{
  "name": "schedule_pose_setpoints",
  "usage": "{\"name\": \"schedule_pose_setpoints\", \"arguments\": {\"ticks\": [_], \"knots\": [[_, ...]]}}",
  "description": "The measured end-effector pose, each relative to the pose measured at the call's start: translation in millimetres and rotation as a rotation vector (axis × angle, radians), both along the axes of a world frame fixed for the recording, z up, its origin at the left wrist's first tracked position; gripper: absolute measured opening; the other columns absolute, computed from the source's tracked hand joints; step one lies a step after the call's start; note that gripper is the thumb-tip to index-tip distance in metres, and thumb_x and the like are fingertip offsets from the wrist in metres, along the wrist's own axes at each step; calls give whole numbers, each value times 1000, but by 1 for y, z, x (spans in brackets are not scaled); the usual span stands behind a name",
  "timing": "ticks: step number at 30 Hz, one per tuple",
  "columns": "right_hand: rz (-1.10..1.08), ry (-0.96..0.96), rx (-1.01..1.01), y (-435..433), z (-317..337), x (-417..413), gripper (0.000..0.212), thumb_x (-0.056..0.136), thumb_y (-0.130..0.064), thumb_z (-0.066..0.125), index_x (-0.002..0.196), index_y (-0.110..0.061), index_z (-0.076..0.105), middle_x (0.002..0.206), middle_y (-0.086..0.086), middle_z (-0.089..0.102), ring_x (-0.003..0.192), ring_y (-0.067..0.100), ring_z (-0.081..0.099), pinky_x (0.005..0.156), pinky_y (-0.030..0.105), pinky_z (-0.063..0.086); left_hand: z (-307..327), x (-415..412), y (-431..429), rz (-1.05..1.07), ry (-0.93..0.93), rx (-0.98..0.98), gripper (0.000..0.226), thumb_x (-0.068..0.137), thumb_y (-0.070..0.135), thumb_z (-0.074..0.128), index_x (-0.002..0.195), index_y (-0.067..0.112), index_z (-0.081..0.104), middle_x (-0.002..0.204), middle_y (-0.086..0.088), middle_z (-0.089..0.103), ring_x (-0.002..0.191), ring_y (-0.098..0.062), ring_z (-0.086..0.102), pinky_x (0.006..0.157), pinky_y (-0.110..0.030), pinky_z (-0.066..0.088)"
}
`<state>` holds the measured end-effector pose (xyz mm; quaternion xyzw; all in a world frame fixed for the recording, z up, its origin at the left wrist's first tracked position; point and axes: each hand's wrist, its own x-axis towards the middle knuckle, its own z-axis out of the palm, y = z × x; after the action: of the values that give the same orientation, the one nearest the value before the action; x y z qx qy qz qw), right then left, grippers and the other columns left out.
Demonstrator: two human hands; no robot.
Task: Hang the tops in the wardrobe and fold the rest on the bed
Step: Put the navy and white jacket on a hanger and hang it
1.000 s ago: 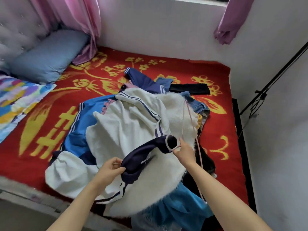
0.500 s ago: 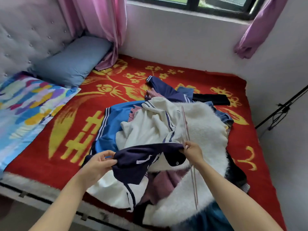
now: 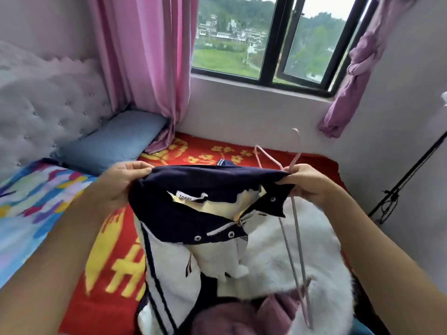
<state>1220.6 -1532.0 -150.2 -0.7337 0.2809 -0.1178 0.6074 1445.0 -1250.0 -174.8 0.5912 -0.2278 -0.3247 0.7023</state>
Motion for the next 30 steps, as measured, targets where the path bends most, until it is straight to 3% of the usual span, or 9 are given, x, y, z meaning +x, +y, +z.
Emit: {"name": "schedule_pose_setpoints", "arguments": {"ticks": [2,4,6,10,12,14,17,22,30], "knots": [[68,-127,130,9,31,-1,13,65,7,72,76,2,66,59,7,68,51,15,65,46,22,52,38,-1,15,-32,-34,-101,20,82,18,66,67,4,66,56,-3,65,47,-8,60,47,-14,48],[152,-230,193,15,49,-1,45,30,-13,92,69,-2,73,65,11,69,54,18,66,51,23,54,62,-4,28,-72,-99,-118,29,49,31,84,62,10,71,60,-3,67,51,-8,62,50,-15,50],[208,-275,244,16,47,3,62,17,-25,96,70,-2,74,68,13,69,56,20,67,53,25,56,62,-4,33,-45,-124,-117,12,64,20,74,63,9,69,59,-2,66,50,-8,61,50,-14,50],[263,-163,387,29,-7,15,56,28,-28,97,72,-2,75,71,15,70,58,22,69,50,27,55,0,-2,36,43,9,30,27,89,-6,40,71,-1,60,56,-6,64,46,-11,60,46,-15,49],[189,-52,444,41,-44,19,25,61,-30,87,65,-8,75,69,10,71,57,16,68,50,24,54,-47,-3,44,72,97,147,20,89,-9,41,76,-2,55,57,-8,64,46,-13,61,47,-17,49],[94,133,527,47,-87,21,49,92,-35,54,54,-9,71,55,5,66,44,11,62,41,19,49,-97,-9,57,103,175,278,19,89,-9,44,76,-3,57,64,-14,63,51,-18,62,49,-21,50],[105,375,500,57,-133,23,44,93,-38,50,66,-6,65,52,4,63,40,11,59,38,19,47,-148,-28,72,112,327,423,17,90,-1,47,83,-6,62,72,-18,61,56,-25,61,51,-26,49],[100,405,358,59,-160,34,14,89,-16,62,78,-7,61,59,3,63,46,10,60,40,19,45,-175,-51,77,166,635,481,28,94,20,49,78,1,62,55,-14,61,44,-23,60,42,-22,48],[47,410,228,63,-183,34,31,86,-8,65,59,-14,49,51,-1,52,41,7,51,39,16,37,-192,-69,87,111,321,633,17,89,8,61,74,1,60,59,-11,62,50,-21,58,51,-26,47]]}}
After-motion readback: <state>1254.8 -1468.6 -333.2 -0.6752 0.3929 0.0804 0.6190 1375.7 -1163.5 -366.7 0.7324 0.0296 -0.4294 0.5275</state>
